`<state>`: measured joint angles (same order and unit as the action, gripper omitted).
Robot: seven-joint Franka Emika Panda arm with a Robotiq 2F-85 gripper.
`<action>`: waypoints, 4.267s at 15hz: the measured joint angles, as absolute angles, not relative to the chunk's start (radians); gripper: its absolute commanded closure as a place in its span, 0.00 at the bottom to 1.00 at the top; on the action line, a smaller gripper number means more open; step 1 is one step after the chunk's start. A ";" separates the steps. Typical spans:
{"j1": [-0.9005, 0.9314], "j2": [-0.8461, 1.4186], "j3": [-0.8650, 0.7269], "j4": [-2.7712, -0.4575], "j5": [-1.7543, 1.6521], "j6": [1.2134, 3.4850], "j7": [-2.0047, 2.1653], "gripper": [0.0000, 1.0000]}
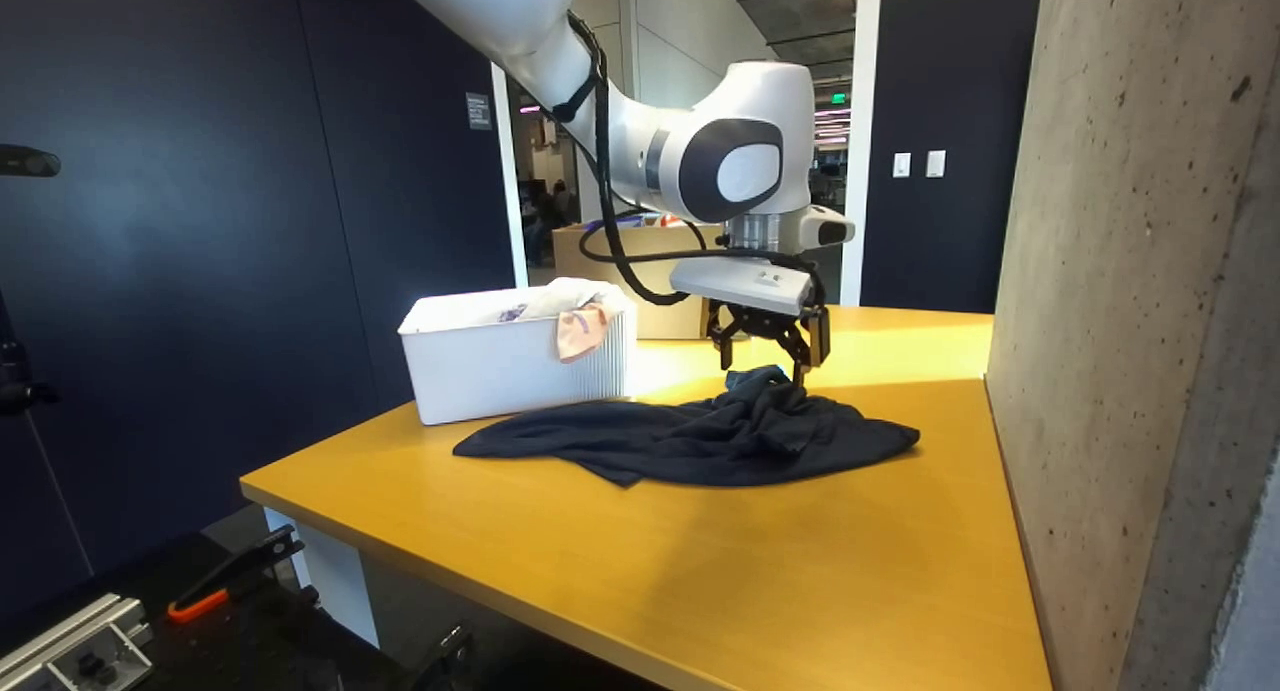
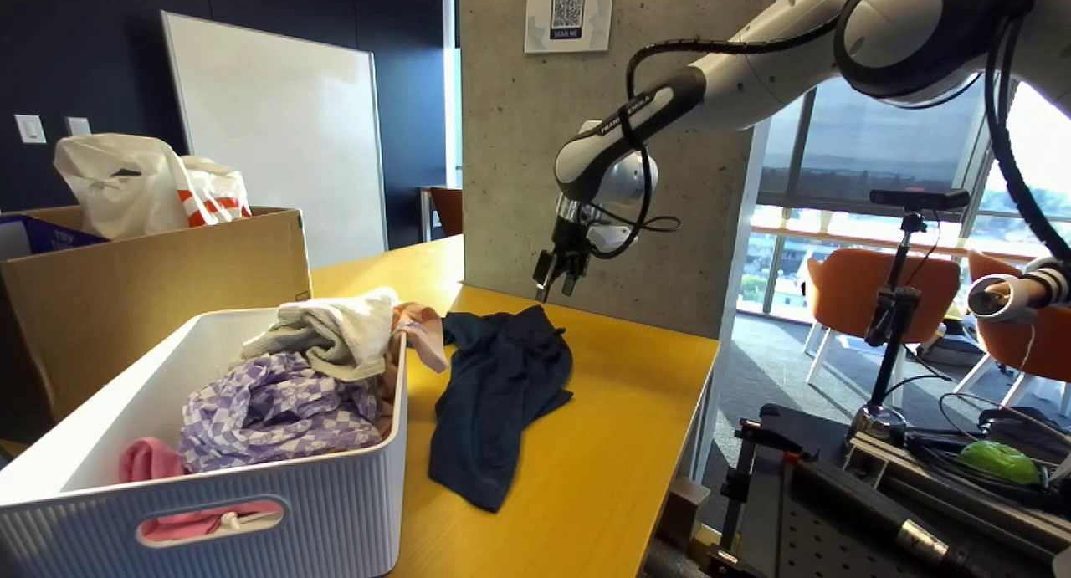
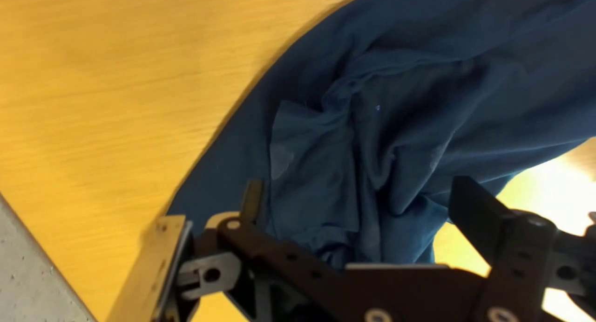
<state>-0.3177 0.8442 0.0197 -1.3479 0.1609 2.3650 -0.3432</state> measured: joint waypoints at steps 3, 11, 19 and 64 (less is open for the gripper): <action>-0.325 0.874 0.021 -1.321 0.200 2.309 -0.316 0.00; -0.364 0.974 0.023 -1.251 0.272 2.269 -0.262 0.00; -0.380 1.050 0.046 -1.144 0.286 2.265 -0.236 0.00; -0.276 0.633 -0.142 -1.768 0.177 2.176 0.069 0.43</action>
